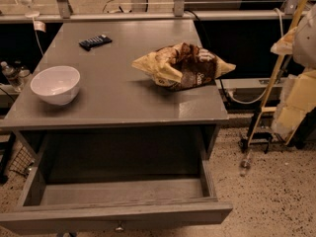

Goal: Place brown chip bag into top drawer

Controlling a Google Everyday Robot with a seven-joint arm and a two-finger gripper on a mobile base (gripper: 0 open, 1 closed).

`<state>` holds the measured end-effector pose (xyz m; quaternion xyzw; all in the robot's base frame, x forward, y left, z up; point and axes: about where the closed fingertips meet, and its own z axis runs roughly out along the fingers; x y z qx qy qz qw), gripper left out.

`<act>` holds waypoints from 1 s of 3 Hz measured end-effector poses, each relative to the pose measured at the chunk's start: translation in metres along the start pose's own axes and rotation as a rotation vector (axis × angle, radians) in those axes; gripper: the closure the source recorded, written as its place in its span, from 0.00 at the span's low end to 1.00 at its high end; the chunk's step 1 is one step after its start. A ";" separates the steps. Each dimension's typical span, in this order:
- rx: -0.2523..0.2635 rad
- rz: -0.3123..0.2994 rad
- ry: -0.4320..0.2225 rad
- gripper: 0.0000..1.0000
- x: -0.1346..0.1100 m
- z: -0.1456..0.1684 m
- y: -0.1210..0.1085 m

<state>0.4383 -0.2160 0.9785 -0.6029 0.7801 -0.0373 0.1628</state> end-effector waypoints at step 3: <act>0.000 -0.238 -0.089 0.00 -0.055 0.046 -0.094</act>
Offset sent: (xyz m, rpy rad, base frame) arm 0.1305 0.0317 -0.0056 0.0082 -0.0856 0.2958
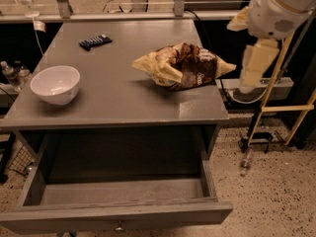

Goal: Place brown chip bag into top drawer

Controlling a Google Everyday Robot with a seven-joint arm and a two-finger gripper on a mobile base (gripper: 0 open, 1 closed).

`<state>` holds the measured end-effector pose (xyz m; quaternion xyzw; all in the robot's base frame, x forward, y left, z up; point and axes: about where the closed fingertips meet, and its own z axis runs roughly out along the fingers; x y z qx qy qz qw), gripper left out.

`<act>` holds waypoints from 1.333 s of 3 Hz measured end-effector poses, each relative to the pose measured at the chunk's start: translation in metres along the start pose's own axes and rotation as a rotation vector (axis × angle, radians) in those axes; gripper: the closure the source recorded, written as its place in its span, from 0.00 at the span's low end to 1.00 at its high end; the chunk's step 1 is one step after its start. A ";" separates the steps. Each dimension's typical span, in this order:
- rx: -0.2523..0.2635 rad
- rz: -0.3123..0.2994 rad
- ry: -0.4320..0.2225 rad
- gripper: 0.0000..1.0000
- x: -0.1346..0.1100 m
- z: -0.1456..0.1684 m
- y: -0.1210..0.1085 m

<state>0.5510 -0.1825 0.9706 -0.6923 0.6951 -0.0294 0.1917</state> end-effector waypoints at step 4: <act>-0.097 -0.242 -0.145 0.18 -0.081 0.129 -0.110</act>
Offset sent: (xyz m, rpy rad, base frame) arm 0.1663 0.0880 -0.0339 0.0715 0.0052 0.3101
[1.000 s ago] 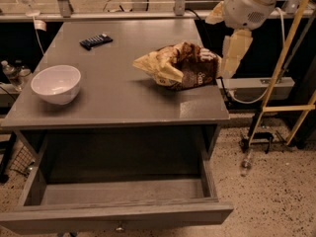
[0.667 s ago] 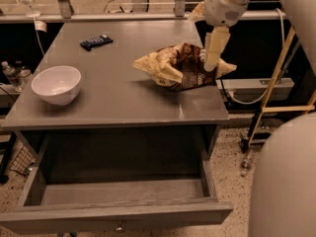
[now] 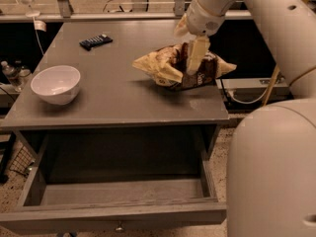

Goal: Place brown chip bag into top drawer

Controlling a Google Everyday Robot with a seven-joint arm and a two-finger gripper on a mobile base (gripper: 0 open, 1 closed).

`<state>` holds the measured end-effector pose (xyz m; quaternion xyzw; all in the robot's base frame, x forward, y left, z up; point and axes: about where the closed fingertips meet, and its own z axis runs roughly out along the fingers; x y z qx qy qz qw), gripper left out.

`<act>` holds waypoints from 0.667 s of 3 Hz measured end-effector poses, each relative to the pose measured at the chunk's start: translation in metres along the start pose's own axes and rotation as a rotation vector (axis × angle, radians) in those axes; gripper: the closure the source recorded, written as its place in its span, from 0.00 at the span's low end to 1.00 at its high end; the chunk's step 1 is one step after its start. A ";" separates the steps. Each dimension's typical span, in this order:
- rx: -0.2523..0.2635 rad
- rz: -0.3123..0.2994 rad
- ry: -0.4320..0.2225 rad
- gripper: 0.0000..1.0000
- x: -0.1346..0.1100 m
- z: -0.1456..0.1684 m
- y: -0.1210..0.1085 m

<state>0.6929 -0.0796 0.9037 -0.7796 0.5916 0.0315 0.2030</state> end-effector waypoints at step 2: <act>0.015 -0.005 0.006 0.72 -0.006 -0.007 0.001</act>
Offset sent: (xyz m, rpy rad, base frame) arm -0.0191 -0.0066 0.0262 -0.0103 -0.0240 -0.0063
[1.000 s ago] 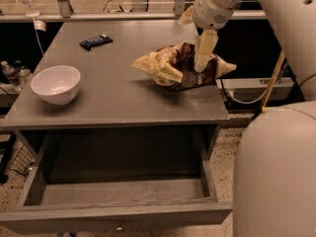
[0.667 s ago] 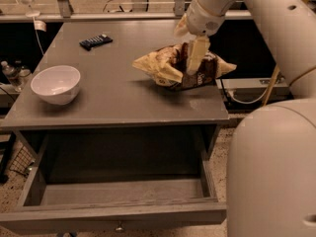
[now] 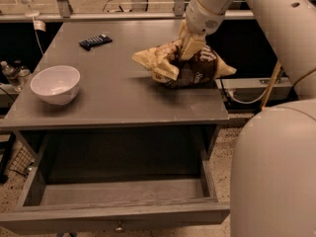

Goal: Place brown chip bag into top drawer

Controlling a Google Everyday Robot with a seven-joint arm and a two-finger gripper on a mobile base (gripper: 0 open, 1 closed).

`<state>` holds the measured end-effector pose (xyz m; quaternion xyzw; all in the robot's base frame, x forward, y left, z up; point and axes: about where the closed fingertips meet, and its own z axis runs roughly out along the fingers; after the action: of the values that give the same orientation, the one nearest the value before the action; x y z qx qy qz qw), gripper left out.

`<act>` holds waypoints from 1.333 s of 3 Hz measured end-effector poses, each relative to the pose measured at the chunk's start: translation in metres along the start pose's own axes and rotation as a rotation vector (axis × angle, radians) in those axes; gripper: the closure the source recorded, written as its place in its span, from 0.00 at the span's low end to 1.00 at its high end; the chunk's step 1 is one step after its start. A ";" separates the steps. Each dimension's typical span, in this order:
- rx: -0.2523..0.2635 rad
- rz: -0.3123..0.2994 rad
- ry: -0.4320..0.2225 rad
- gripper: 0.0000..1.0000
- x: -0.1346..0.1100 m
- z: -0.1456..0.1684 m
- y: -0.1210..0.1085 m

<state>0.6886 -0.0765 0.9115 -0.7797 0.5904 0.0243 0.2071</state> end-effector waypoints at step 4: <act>0.010 0.129 0.342 1.00 -0.028 -0.120 0.169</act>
Offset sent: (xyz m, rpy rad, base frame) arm -0.1357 -0.0575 0.0936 -0.1517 -0.0828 -0.0859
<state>0.4981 -0.1301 0.9792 -0.7318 0.6661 -0.0982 0.1054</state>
